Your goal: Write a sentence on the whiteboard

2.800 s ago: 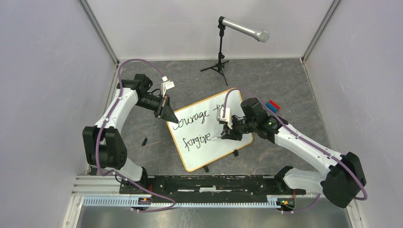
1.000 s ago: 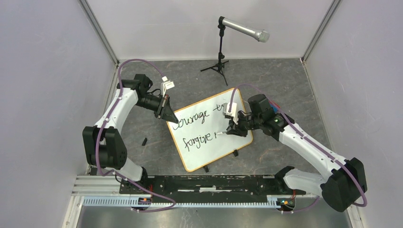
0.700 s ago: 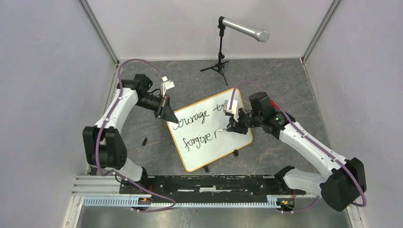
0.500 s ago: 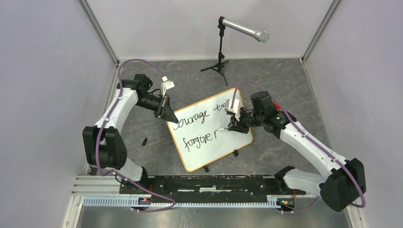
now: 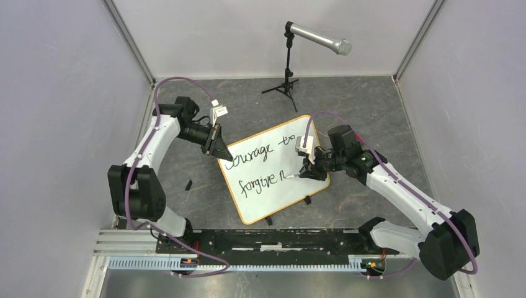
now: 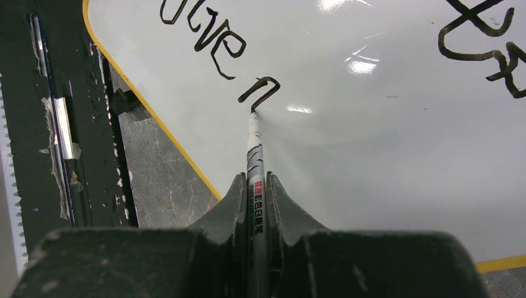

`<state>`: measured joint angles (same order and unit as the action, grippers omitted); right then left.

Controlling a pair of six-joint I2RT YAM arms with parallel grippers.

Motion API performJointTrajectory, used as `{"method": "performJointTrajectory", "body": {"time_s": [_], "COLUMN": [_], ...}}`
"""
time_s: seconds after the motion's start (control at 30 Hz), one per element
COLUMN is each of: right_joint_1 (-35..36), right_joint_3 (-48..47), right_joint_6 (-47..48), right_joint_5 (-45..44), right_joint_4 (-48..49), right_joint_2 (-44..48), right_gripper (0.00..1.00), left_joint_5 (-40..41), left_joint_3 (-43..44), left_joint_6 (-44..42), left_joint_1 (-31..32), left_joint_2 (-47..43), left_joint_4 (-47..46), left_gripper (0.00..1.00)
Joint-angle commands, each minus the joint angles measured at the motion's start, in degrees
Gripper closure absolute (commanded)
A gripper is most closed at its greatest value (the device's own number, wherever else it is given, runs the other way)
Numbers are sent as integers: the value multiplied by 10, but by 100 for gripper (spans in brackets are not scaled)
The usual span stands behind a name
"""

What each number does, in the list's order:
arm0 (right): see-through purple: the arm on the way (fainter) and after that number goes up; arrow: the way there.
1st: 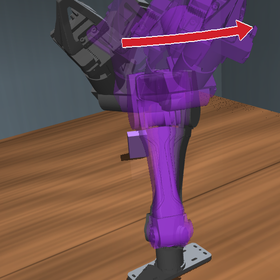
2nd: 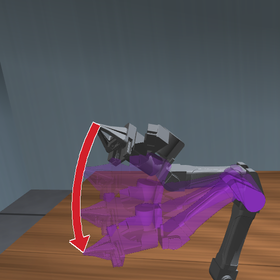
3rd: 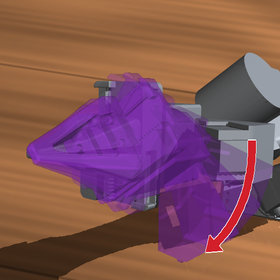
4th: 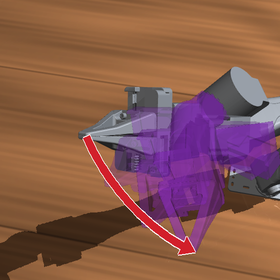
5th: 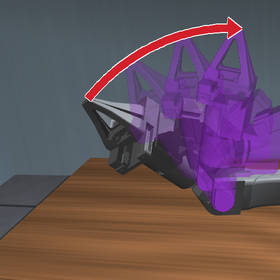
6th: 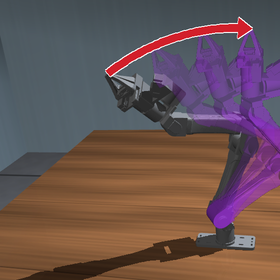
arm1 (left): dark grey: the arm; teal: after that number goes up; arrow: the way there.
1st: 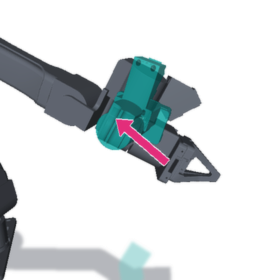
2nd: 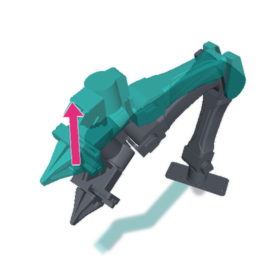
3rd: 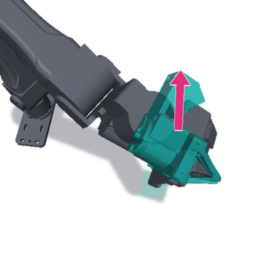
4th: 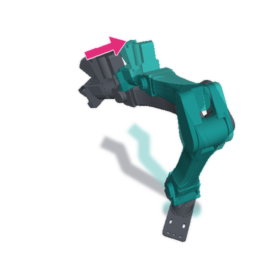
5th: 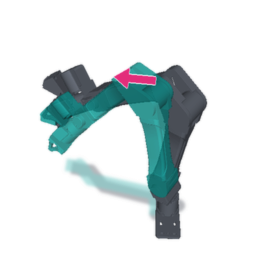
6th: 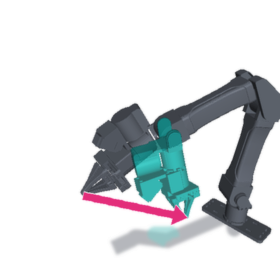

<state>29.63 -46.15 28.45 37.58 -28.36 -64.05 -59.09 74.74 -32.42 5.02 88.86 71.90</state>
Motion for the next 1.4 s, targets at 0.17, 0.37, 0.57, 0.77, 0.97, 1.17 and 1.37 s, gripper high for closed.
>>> {"method": "performJointTrajectory", "body": {"time_s": [0.17, 0.37, 0.57, 0.77, 0.97, 1.17, 1.37], "right_joint_1": [-9, -10, -10, -10, -10, -10, -10], "right_joint_3": [-60, -62, -60, -56, -45, -19, -4], "right_joint_6": [11, 13, 12, 8, 6, 12, 19], "right_joint_5": [-5, -21, -24, -18, -10, -12, -18], "right_joint_4": [-23, -14, -6, 2, 6, 3, 0], "right_joint_2": [16, 7, -1, -10, -12, -8, 1], "right_gripper": [100, 100, 100, 100, 100, 100, 100], "left_joint_5": [45, 44, 45, 45, 47, 47, 49], "left_joint_3": [24, 26, 24, 23, 23, 23, 22], "left_joint_6": [-5, -3, -4, -5, -5, -5, -5], "left_joint_1": [-2, -2, -2, -2, -2, -1, -1], "left_joint_2": [-6, -8, -8, -6, -7, -5, -6], "left_joint_4": [-1, -2, -2, -2, -2, -1, -1], "left_gripper": [98, 98, 98, 98, 98, 98, 98]}}
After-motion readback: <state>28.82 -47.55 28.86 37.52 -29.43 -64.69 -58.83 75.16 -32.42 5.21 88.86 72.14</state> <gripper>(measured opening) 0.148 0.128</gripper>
